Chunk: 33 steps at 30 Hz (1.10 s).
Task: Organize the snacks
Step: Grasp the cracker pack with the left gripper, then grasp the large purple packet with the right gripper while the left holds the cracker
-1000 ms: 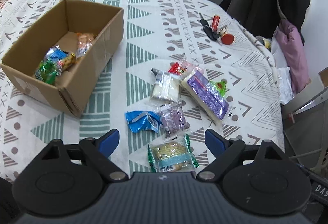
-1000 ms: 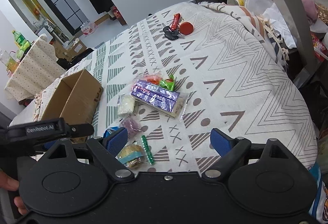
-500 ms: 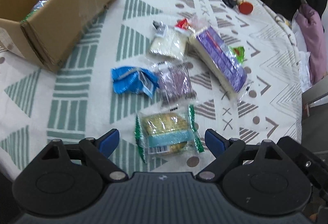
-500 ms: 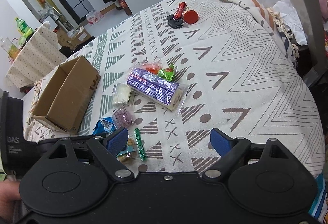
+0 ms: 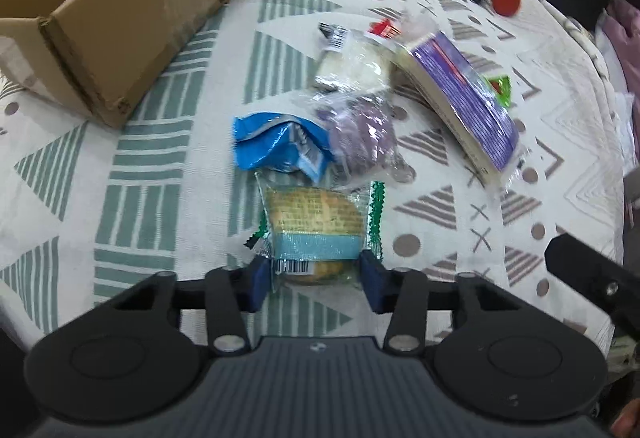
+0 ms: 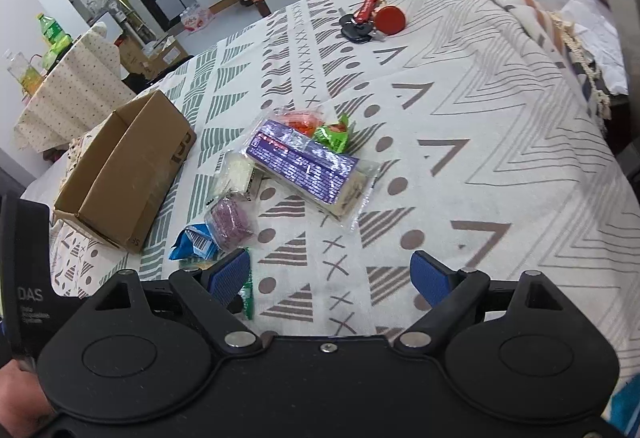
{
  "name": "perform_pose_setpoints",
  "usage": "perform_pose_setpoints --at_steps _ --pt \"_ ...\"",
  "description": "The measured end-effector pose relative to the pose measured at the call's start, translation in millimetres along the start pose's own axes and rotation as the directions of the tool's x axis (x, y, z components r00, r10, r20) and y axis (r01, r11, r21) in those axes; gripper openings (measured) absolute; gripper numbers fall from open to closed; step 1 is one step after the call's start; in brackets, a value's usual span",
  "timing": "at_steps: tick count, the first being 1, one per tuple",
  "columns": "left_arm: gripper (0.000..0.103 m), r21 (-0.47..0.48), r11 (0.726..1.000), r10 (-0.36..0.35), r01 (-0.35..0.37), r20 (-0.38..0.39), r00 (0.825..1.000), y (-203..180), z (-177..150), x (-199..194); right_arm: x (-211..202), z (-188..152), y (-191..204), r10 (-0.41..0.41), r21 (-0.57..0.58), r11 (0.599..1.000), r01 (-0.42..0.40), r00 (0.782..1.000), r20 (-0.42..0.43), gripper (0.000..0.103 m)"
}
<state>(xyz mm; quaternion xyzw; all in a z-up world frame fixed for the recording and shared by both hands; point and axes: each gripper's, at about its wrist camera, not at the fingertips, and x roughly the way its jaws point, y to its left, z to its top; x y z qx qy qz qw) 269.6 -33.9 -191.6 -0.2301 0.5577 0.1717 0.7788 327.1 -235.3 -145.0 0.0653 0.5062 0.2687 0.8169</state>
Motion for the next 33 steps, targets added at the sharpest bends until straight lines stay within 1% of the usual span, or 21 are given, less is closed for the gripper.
perform_pose_setpoints --at_steps 7,12,25,28,33 --pt "0.041 -0.012 1.000 0.004 -0.004 0.008 1.000 11 9 -12 6 8 6 0.024 -0.010 1.000 -0.024 1.000 0.000 0.087" --pt "0.041 -0.034 0.999 0.007 -0.006 0.030 1.000 25 18 -22 14 16 11 0.028 -0.026 0.999 -0.028 1.000 -0.001 0.087" --pt "0.041 -0.057 0.998 -0.001 0.003 0.045 0.999 49 43 -28 40 47 34 0.020 -0.123 0.992 -0.020 1.000 0.000 0.087" --pt "0.041 -0.065 0.998 -0.003 0.006 0.037 0.999 55 45 -28 50 54 37 0.020 -0.147 0.989 -0.021 1.000 -0.012 0.084" --pt "0.041 -0.081 0.997 0.002 0.001 0.027 1.000 68 47 -27 69 64 42 0.020 -0.202 0.979 -0.027 0.999 -0.035 0.083"
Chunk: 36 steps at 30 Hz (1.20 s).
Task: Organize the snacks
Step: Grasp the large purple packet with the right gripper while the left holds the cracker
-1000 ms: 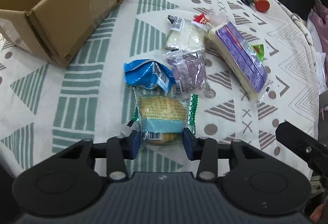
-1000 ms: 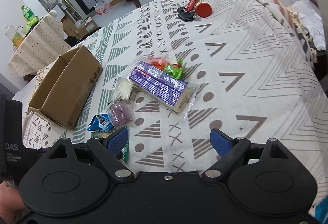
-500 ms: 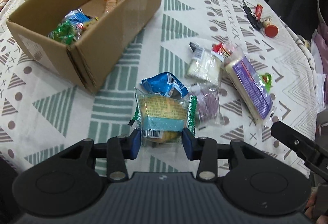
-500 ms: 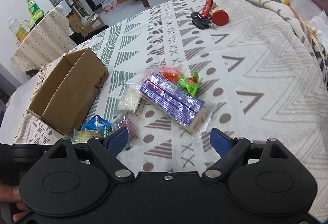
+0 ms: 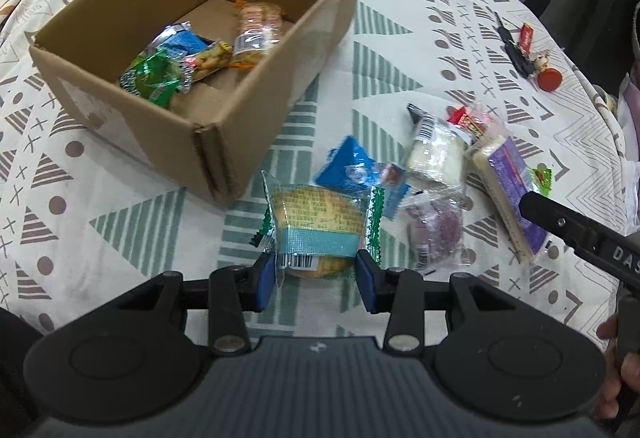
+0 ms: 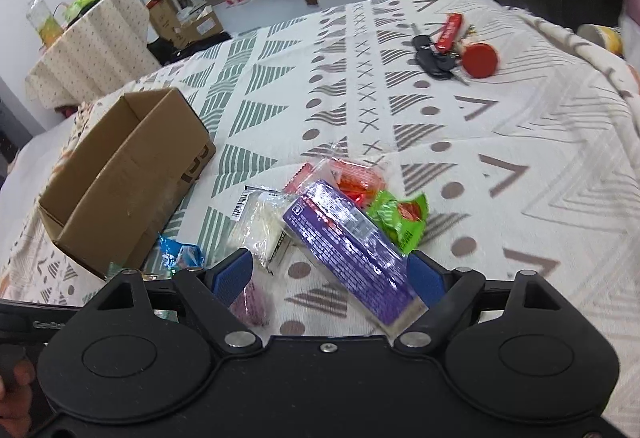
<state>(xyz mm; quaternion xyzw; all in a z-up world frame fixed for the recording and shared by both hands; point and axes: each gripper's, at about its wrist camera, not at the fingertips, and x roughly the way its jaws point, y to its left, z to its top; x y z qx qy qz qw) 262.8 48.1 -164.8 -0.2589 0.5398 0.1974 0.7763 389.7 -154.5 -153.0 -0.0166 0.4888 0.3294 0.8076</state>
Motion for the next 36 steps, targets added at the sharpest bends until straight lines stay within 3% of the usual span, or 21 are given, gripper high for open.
perform_pose_setpoints --at_steps 5,9,11,14,22,30,32,34,36 --pt "0.041 -0.009 1.000 -0.009 0.009 -0.006 1.000 9 3 3 14 0 1 -0.040 -0.025 0.999 0.039 0.999 -0.036 0.083" --pt "0.041 -0.008 1.000 -0.013 0.013 -0.015 1.000 9 2 5 24 -6 8 -0.076 -0.060 0.996 0.070 0.991 -0.112 0.078" --pt "0.041 -0.007 1.000 -0.021 0.021 -0.023 1.000 9 2 7 27 -12 11 -0.096 -0.084 0.993 0.084 0.985 -0.146 0.071" --pt "0.041 0.002 1.000 -0.031 0.031 -0.024 0.999 8 1 7 31 -19 13 -0.125 -0.098 0.989 0.107 0.974 -0.191 0.046" --pt "0.041 0.022 0.998 -0.061 0.061 -0.013 0.998 4 -2 -1 18 -28 21 -0.083 -0.068 0.995 0.068 0.965 -0.247 0.036" --pt "0.041 0.027 0.997 -0.069 0.069 -0.013 0.998 7 -8 -3 -9 -56 20 -0.074 -0.005 0.997 0.076 0.957 -0.280 0.036" --pt "0.041 0.026 0.997 -0.071 0.071 -0.016 0.997 7 -10 -3 -13 -58 22 -0.068 0.011 0.997 0.074 0.958 -0.278 0.042" --pt "0.041 0.030 0.997 -0.074 0.074 -0.015 0.997 7 -10 -4 -15 -56 25 -0.028 0.011 0.999 0.032 0.967 -0.255 0.062" --pt "0.041 0.032 0.996 -0.077 0.078 -0.012 0.997 6 -10 -5 -11 -50 30 -0.059 -0.026 0.998 0.054 0.968 -0.242 0.069"
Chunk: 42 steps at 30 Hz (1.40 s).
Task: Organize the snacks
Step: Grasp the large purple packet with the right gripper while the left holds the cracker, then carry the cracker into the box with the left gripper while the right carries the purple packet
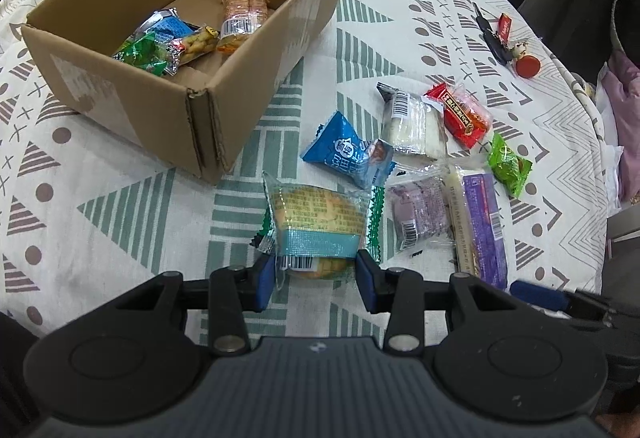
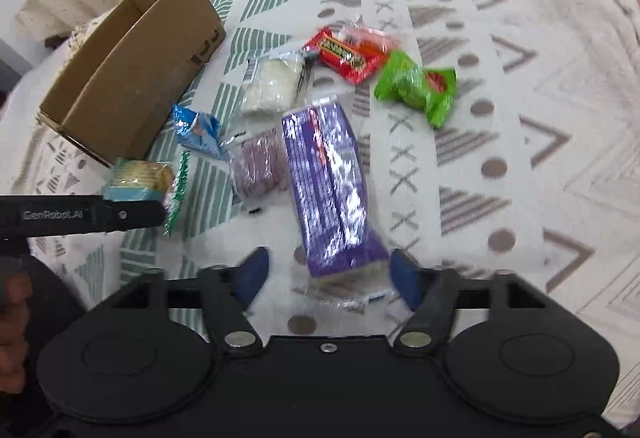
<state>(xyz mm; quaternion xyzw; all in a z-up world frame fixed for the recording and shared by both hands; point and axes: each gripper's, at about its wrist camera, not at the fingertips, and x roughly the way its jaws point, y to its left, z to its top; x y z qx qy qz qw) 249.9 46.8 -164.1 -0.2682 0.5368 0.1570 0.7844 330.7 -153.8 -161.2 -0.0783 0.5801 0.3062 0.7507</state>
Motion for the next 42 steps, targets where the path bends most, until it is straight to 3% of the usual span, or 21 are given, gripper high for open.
perform_pose_setpoints --at_steps 6,9,12,25,42 --pt "0.041 -0.006 1.000 -0.007 0.007 0.007 1.000 2 0 -7 18 11 7 -0.024 -0.035 0.999 0.024 1.000 0.004 0.068" --pt "0.041 -0.005 1.000 -0.012 0.012 0.011 1.000 2 2 -11 25 11 6 -0.042 -0.033 0.999 0.042 0.999 0.001 0.038" --pt "0.041 0.007 1.000 -0.026 0.026 0.025 0.999 0 4 -18 17 10 5 -0.011 -0.005 1.000 0.011 1.000 0.018 0.033" --pt "0.041 0.052 0.996 -0.071 0.066 0.093 0.993 -11 17 -51 -27 16 20 0.022 0.050 0.998 -0.029 0.991 0.132 0.032" --pt "0.041 0.067 0.993 -0.101 0.093 0.137 0.985 7 52 -84 -43 52 62 0.103 0.074 0.990 -0.119 0.976 0.193 0.032"
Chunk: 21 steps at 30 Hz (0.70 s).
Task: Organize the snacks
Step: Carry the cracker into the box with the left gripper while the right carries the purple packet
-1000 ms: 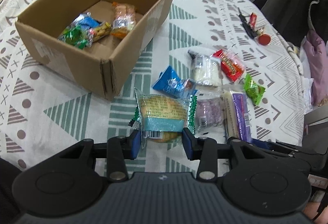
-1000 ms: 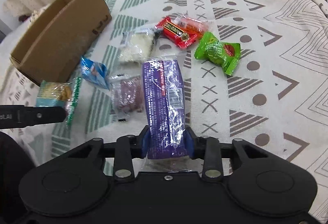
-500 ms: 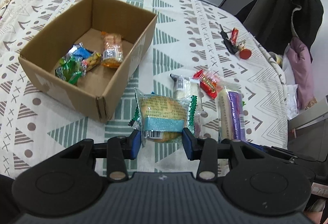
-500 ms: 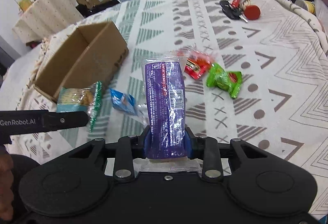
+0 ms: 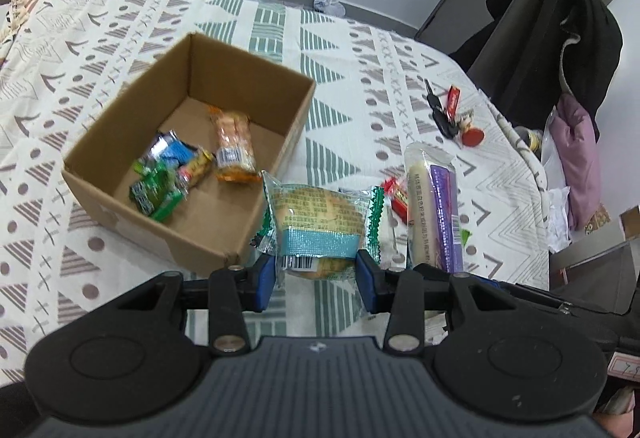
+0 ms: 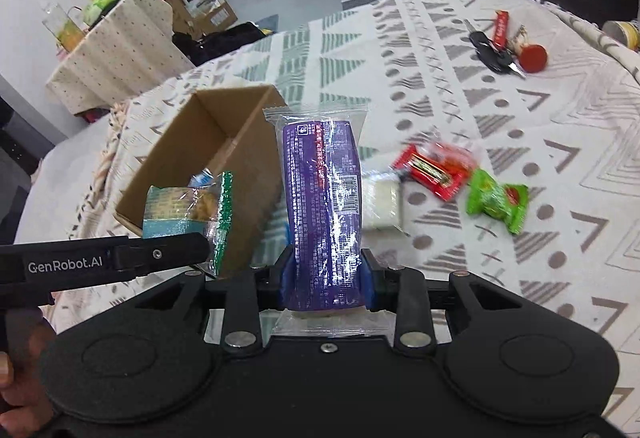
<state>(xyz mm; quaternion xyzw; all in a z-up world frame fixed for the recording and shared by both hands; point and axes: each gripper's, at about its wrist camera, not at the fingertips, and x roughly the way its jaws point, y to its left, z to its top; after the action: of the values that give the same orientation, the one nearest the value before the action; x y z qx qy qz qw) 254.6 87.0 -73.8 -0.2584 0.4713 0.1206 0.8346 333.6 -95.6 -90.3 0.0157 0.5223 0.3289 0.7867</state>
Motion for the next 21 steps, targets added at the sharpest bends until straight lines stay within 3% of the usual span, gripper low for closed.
perform_pose_setpoints --at_steps 21 --pt "0.042 -0.051 0.999 0.017 -0.016 0.027 0.999 75 62 -9 30 46 60 0.063 0.048 0.997 -0.065 0.997 0.035 0.032"
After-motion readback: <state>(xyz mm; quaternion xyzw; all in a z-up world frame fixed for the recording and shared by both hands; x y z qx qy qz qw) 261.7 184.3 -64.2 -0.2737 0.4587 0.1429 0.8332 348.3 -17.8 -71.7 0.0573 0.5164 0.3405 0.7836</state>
